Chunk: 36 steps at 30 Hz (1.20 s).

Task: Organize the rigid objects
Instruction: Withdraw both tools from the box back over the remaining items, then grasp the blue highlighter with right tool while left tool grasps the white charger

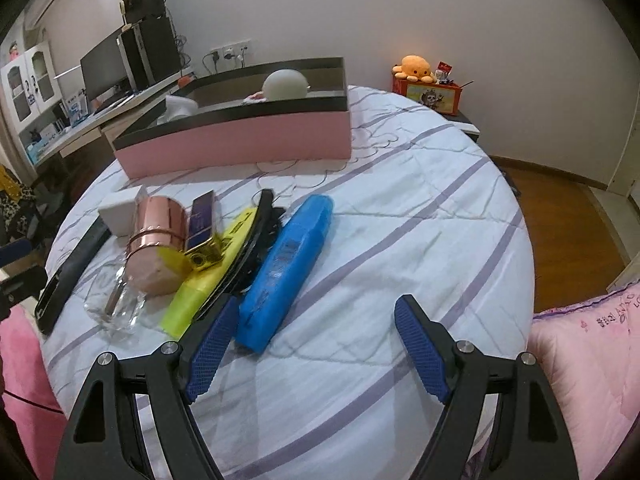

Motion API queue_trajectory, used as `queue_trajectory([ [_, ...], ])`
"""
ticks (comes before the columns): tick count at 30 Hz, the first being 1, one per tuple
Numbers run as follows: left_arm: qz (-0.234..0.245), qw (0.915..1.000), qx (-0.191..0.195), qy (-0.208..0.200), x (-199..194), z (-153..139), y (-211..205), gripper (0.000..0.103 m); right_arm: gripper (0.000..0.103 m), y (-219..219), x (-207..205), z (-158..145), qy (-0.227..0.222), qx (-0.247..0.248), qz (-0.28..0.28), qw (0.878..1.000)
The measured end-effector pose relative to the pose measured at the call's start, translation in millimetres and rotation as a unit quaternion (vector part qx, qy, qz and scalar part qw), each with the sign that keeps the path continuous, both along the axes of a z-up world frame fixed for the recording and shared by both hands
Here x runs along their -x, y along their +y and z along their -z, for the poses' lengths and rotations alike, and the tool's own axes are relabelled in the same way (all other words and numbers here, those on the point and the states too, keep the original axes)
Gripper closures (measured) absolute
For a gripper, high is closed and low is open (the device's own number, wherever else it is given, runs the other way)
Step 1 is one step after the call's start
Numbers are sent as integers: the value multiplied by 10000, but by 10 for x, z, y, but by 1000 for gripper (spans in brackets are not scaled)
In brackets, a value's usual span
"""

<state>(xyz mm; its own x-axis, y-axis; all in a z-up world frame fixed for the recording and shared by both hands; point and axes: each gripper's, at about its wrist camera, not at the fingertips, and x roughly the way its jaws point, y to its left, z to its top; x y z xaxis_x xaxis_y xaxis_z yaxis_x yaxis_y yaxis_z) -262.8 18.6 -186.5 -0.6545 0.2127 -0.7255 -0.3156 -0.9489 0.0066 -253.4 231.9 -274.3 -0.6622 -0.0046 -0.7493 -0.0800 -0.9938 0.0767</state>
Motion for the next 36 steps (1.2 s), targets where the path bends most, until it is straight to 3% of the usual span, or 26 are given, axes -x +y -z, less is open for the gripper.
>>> queue_trajectory([
  [5,173,9996,208,23,111,17,227,0,21,120,20,-21,88,-73,196,9997],
  [8,236,9992,330,-14,146,64,310,0,21,93,82,0,10,151,-17,9999],
  [13,278,9988,387,-56,173,90,332,0,21,-7,196,58,-79,78,-137,9998],
  [20,273,9992,287,44,255,51,409,0,23,118,210,97,43,-663,107,9977],
  [24,478,9978,384,263,337,31,551,0,42,242,211,69,168,-482,108,9986],
  [28,505,9955,742,297,448,99,671,0,42,252,260,75,187,-495,-21,9986],
  [36,304,9966,723,242,601,112,510,2,42,268,335,109,247,-421,-98,9988],
])
